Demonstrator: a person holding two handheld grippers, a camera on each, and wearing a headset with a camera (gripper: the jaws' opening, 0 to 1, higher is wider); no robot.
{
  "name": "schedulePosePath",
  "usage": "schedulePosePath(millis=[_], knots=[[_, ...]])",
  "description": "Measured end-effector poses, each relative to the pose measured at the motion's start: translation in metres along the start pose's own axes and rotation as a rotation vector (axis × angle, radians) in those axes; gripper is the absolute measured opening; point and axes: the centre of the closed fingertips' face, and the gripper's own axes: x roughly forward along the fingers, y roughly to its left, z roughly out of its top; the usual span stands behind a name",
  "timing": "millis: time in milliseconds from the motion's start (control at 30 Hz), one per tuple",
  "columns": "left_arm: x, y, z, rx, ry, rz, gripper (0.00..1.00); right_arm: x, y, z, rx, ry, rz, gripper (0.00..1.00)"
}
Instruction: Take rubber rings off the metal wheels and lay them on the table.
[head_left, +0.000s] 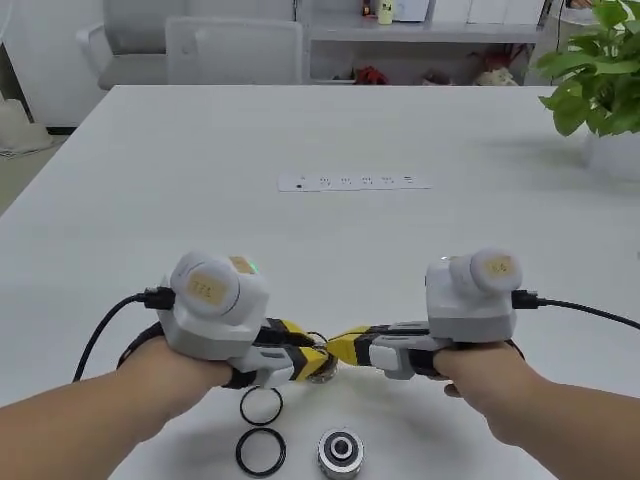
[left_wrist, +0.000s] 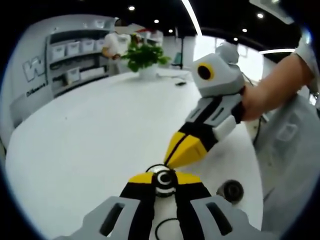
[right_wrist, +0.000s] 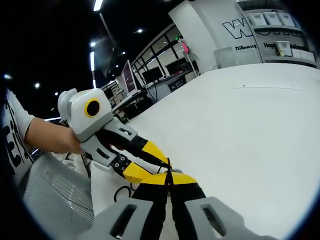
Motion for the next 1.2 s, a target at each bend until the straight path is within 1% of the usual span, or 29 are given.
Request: schedulePosePath(millis=[133, 200, 300, 433, 633, 933, 1033, 1133, 1200], knots=[[-0.006, -0.003, 0.004, 0.013, -0.016, -0.013, 0.21, -0.001, 0.001, 0.004, 0.004, -0.013, 0.001, 0.00], [-0.009, -0.003, 0.005, -0.001, -0.024, -0.014, 0.22, -0.001, 0.002, 0.005, 0.009, -0.020, 0.002, 0.00], [-0.014, -0.004, 0.007, 0.000, -0.037, -0.011, 0.23, -0.001, 0.005, 0.008, 0.011, -0.026, 0.006, 0.00], [-0.022, -0.005, 0.010, 0.012, -0.050, -0.015, 0.25, -0.001, 0.011, 0.012, 0.013, -0.036, 0.020, 0.00], [-0.035, -0.011, 0.013, 0.031, -0.071, -0.027, 0.29, -0.001, 0.020, 0.017, 0.020, -0.054, 0.040, 0.00], [-0.049, -0.020, 0.018, 0.069, -0.093, -0.036, 0.36, -0.002, 0.026, 0.023, 0.037, -0.071, 0.053, 0.00], [-0.052, -0.021, 0.017, 0.089, -0.092, -0.032, 0.38, -0.003, 0.028, 0.023, 0.039, -0.073, 0.057, 0.00], [-0.056, -0.020, 0.016, 0.094, -0.092, -0.026, 0.40, -0.003, 0.031, 0.024, 0.041, -0.071, 0.061, 0.00], [-0.059, -0.020, 0.017, 0.094, -0.099, -0.019, 0.42, -0.003, 0.032, 0.023, 0.043, -0.070, 0.064, 0.00]])
